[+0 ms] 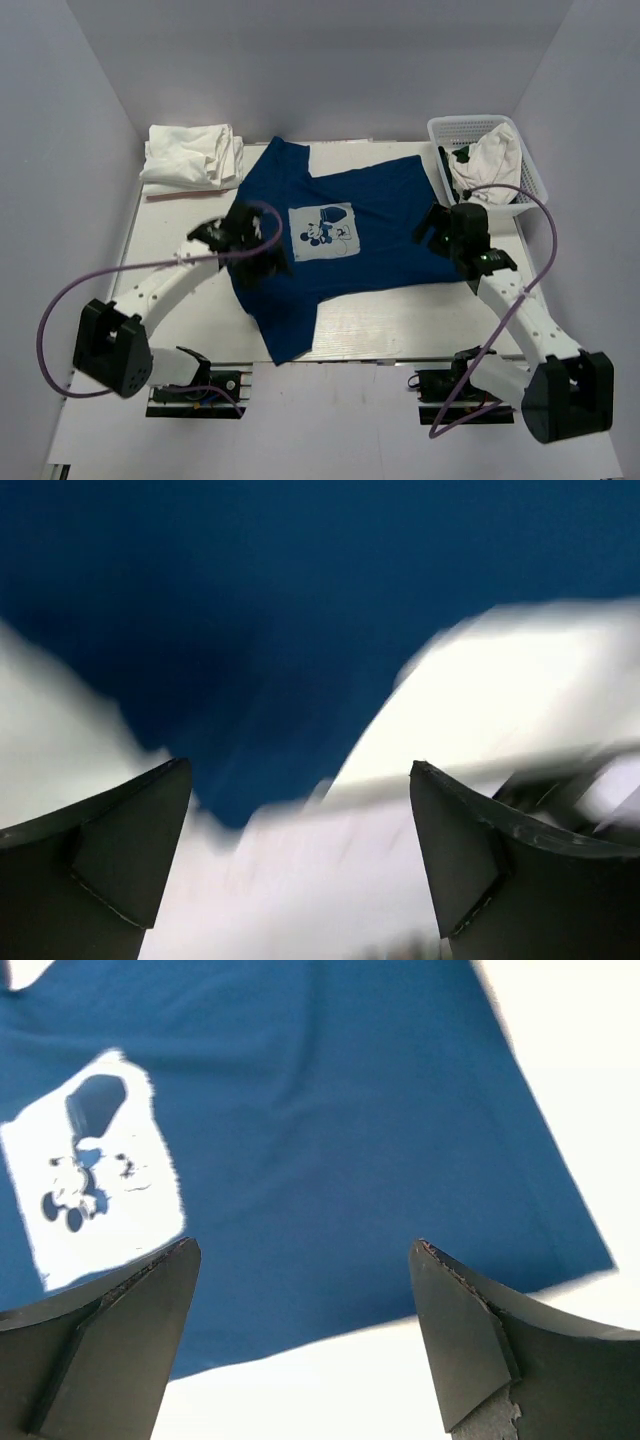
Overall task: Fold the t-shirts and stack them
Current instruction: Grap the side of the flattened tshirt closest away from the robot with both arms, then fold the flattened tshirt in 1/3 of the way
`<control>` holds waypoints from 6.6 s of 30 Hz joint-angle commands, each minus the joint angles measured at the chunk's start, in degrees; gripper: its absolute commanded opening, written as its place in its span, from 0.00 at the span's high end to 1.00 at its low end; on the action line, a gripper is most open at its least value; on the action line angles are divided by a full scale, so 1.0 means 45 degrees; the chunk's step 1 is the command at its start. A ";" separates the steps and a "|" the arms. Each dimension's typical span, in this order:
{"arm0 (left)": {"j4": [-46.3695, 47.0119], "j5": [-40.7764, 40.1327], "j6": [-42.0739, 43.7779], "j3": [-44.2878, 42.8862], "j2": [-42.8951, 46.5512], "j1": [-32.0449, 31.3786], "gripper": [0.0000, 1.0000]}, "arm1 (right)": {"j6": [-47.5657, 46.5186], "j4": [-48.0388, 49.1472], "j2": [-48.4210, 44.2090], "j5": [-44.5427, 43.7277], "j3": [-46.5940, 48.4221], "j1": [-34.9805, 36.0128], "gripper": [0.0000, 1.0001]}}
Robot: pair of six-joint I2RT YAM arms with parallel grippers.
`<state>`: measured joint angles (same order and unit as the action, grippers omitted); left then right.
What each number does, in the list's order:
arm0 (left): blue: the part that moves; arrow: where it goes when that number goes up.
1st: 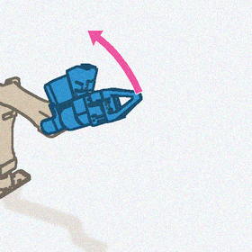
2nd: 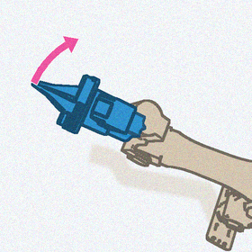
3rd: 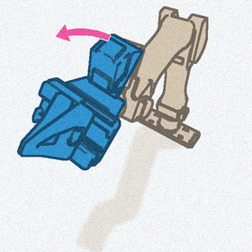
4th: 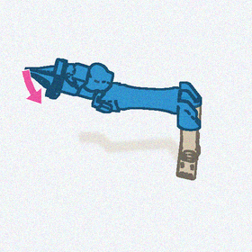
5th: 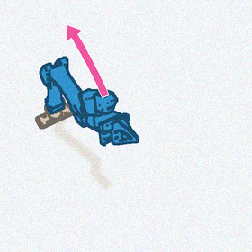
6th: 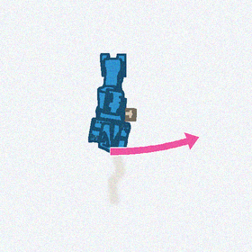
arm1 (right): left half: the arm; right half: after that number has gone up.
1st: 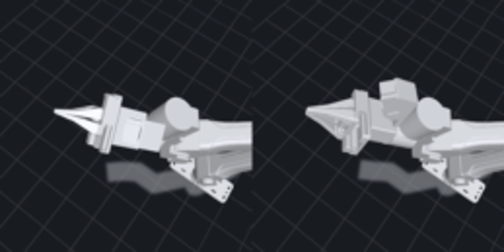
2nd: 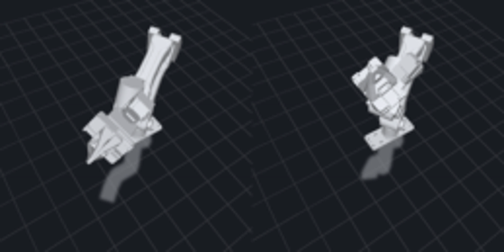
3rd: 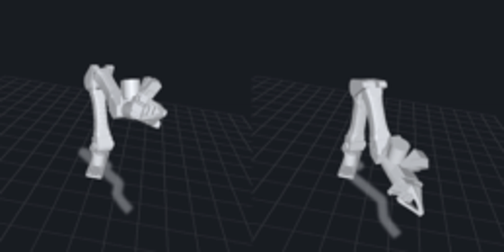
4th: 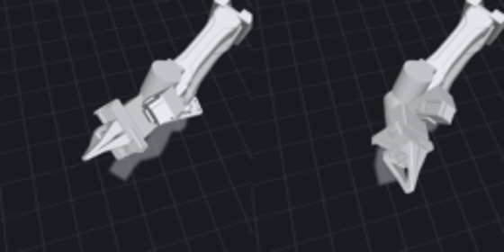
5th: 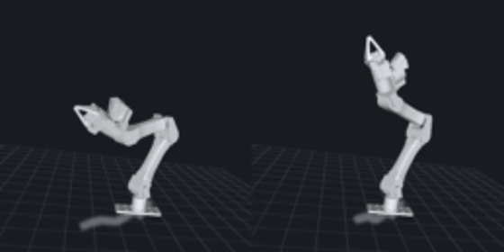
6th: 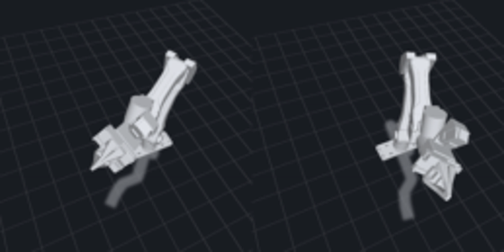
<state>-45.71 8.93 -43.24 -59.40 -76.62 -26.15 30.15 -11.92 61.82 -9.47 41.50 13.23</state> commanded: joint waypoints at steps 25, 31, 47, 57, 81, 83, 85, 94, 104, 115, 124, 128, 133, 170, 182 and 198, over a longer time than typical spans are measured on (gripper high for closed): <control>-0.1227 -0.0537 -0.3905 0.3240 -0.2367 -0.5380 0.60 | 0.0584 -0.2720 -0.0964 -0.2699 -0.0100 -0.0460 0.10; -0.1401 -0.0793 -0.3906 0.3338 -0.2777 -0.5380 0.97 | 0.0526 -0.3305 -0.1238 -0.2835 -0.0276 -0.0558 0.10; -0.2615 0.0653 -0.3515 0.3902 -0.1255 -0.5380 1.00 | 0.0212 -0.2606 0.1997 -0.2758 -0.0804 -0.1475 0.10; -0.2906 0.0653 -0.3281 0.3375 -0.1372 -0.5380 1.00 | 0.0389 -0.0847 0.4348 -0.1391 -0.1095 -0.2335 0.14; -0.4783 0.1608 -0.2091 0.3004 -0.0981 -0.5146 1.00 | 0.1423 -0.6665 -0.0164 0.1537 -0.1918 -0.2512 1.00; -0.4978 0.1397 -0.2089 0.2888 -0.0981 -0.5146 1.00 | 0.1367 -0.7075 0.0049 0.1306 -0.1702 -0.2511 1.00; -0.5134 0.0987 -0.1972 0.2362 -0.0981 -0.5146 1.00 | 0.1404 -0.6999 0.0206 0.0993 -0.1663 -0.2551 1.00; -0.4729 -0.1008 -0.2246 -0.0647 -0.2269 -0.3682 1.00 | 0.0899 -0.6199 0.1144 0.1284 -0.0257 -0.2511 1.00; -0.4314 -0.3682 -0.1153 -0.4452 -0.3030 -0.1534 1.00 | -0.0001 -0.5807 0.2277 0.0174 0.2222 -0.2453 1.00; -0.3181 -0.3369 -0.0196 -0.7403 -0.5508 0.0379 1.00 | -0.0274 -0.5495 0.3429 -0.0705 0.3981 -0.2472 1.00; -0.2011 -0.3429 0.0291 -0.7816 -0.5962 0.1202 1.00 | -0.0860 -0.4988 0.4660 -0.0825 0.4899 -0.2433 1.00; -0.2009 -0.3449 0.0293 -0.8108 -0.5962 0.1437 1.00 | -0.1093 -0.5045 0.5284 -0.0785 0.5426 -0.2627 1.00; -0.1892 -0.3879 0.0565 -0.8481 -0.5962 0.1710 1.00 | -0.1601 -0.4890 0.6007 -0.0200 0.5837 -0.2219 1.00; 0.1936 -0.0501 0.0683 -0.3324 -0.5823 0.2706 0.00 | -0.1600 -0.2179 0.5418 0.1715 0.2967 -0.1222 0.10; 0.2053 -0.1827 0.0334 0.0013 -0.5085 0.2940 0.00 | -0.0959 -0.1160 0.6986 0.2632 0.1113 -0.1904 0.10; -0.0720 -0.3469 0.0059 0.1129 -0.2312 0.3156 0.00 | -0.1270 -0.3813 0.2262 0.4209 -0.1606 -0.2102 0.10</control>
<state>-44.69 -4.49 -42.94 -54.13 -92.58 -11.44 26.02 -18.83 74.13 5.23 35.20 3.64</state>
